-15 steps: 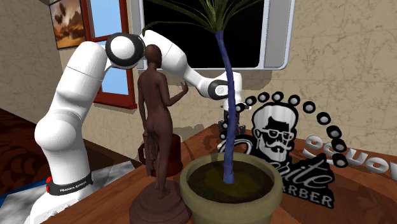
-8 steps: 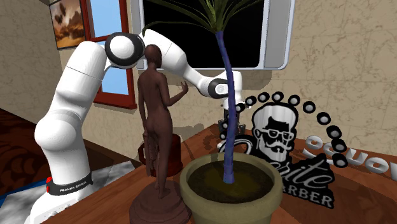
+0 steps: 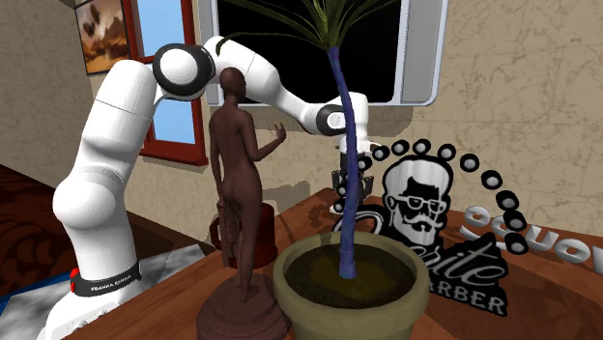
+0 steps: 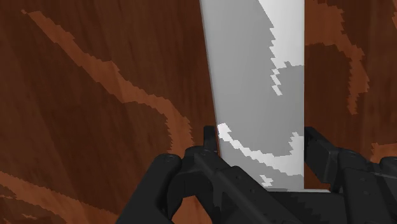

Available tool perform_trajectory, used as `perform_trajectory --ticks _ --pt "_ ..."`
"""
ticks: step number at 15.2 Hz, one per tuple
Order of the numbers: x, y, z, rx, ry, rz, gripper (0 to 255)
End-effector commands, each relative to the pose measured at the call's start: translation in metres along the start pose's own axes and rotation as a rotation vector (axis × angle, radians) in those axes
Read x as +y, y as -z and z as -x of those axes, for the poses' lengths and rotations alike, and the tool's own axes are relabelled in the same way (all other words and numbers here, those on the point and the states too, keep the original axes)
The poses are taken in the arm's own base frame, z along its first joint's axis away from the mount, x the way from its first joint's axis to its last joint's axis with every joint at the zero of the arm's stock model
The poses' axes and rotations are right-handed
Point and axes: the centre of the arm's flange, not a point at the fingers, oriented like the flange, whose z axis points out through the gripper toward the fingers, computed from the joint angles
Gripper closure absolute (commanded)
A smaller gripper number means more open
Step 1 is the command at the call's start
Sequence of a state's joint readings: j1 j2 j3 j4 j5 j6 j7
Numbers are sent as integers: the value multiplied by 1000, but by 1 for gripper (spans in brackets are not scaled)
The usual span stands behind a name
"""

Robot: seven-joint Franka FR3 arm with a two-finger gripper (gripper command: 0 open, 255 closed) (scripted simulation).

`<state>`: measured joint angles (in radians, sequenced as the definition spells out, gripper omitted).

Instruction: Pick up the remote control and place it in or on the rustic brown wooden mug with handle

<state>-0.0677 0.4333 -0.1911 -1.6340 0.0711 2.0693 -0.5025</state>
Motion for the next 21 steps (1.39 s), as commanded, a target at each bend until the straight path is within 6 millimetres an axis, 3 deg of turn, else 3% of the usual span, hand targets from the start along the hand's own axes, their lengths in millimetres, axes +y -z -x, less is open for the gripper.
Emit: perform_trajectory --ticks 1,21 --pt "1 12 0 0 0 0 255" --pt "3 117 0 0 0 0 255"
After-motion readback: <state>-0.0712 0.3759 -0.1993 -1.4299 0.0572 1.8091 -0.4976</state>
